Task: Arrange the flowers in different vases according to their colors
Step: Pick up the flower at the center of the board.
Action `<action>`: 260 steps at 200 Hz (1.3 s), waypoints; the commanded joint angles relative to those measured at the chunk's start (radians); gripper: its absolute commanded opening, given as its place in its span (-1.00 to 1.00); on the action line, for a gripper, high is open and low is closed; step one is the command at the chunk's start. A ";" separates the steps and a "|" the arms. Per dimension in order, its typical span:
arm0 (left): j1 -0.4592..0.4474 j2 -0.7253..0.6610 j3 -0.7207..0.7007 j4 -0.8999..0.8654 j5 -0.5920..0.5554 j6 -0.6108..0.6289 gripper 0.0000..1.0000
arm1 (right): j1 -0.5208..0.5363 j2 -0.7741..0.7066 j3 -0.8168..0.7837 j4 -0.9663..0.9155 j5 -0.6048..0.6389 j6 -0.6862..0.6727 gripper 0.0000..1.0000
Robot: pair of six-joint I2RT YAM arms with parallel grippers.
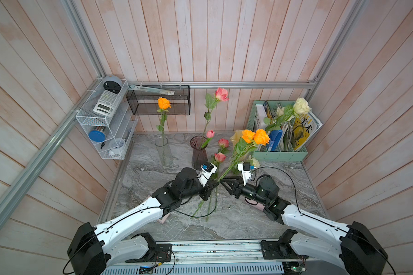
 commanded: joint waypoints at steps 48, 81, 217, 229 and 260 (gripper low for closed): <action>0.004 -0.007 -0.010 0.029 0.020 -0.014 -0.80 | 0.006 0.061 0.001 0.159 0.008 0.023 -0.24; 0.005 0.002 -0.011 0.029 0.020 -0.014 -0.80 | 0.004 0.098 0.003 0.231 0.003 0.041 -0.42; 0.041 -0.027 -0.014 0.015 0.001 -0.014 -0.77 | 0.006 0.084 -0.012 0.251 -0.003 0.061 -1.00; 0.054 -0.037 -0.015 0.013 0.002 -0.014 -0.77 | 0.006 0.067 -0.014 0.216 0.002 0.050 -1.00; 0.082 -0.058 -0.011 0.003 0.009 -0.014 -0.75 | 0.006 0.032 -0.019 0.160 0.011 0.033 -1.00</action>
